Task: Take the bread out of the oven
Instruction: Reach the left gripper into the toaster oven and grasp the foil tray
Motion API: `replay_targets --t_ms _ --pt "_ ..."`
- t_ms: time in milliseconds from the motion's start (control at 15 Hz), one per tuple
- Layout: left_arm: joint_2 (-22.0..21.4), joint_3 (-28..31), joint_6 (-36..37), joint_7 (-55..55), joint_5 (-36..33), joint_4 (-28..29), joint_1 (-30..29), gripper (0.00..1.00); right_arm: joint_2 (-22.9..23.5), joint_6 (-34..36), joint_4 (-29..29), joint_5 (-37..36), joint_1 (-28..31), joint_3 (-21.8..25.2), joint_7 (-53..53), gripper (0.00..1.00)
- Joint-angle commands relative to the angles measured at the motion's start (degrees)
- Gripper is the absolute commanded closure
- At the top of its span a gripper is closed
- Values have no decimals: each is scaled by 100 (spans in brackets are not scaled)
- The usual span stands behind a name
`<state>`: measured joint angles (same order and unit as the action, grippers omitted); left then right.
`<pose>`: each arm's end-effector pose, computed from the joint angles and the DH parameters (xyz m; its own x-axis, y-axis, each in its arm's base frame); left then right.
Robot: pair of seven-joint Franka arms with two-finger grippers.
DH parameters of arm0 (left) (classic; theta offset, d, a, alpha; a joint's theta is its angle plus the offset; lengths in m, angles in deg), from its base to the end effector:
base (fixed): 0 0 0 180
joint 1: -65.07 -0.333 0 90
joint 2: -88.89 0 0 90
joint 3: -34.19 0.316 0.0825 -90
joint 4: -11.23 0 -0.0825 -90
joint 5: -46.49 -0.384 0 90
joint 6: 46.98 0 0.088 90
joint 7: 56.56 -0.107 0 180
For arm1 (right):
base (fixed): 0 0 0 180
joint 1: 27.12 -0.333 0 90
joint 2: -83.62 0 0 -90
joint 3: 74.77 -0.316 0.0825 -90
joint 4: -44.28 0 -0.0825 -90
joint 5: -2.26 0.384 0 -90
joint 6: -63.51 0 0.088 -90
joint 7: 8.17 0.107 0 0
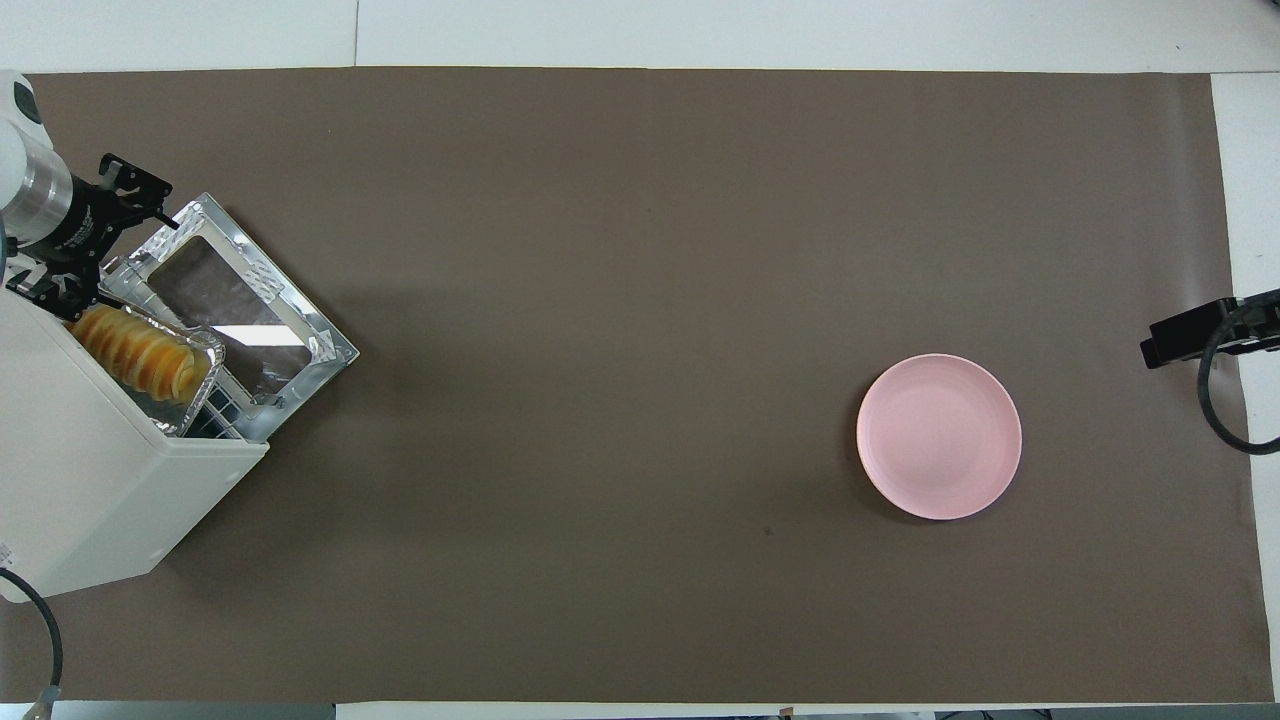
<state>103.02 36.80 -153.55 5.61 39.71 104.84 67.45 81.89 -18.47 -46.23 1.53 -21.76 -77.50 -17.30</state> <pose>0.6339 0.0093 0.4729 0.4960 0.8627 0.0987 0.8681 -0.4902 -0.0775 0.5292 -0.0254 0.6253 0.9866 0.1116 -0.1192 0.1118 -0.9937 -0.0048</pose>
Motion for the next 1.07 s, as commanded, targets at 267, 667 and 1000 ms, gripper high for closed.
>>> replay_targets --t_ms 267,667,1000 --pt "-86 -15 -934 453 -192 931 -221 0 -143 32 -151 -50 35 -26 -141 0" --pt "-86 -15 -1761 489 -192 1493 -300 0 -143 32 -143 -50 35 -26 -141 0" --pt "-69 -15 -1805 445 -192 1520 -353 69 -143 32 -143 -50 35 -26 -141 0"
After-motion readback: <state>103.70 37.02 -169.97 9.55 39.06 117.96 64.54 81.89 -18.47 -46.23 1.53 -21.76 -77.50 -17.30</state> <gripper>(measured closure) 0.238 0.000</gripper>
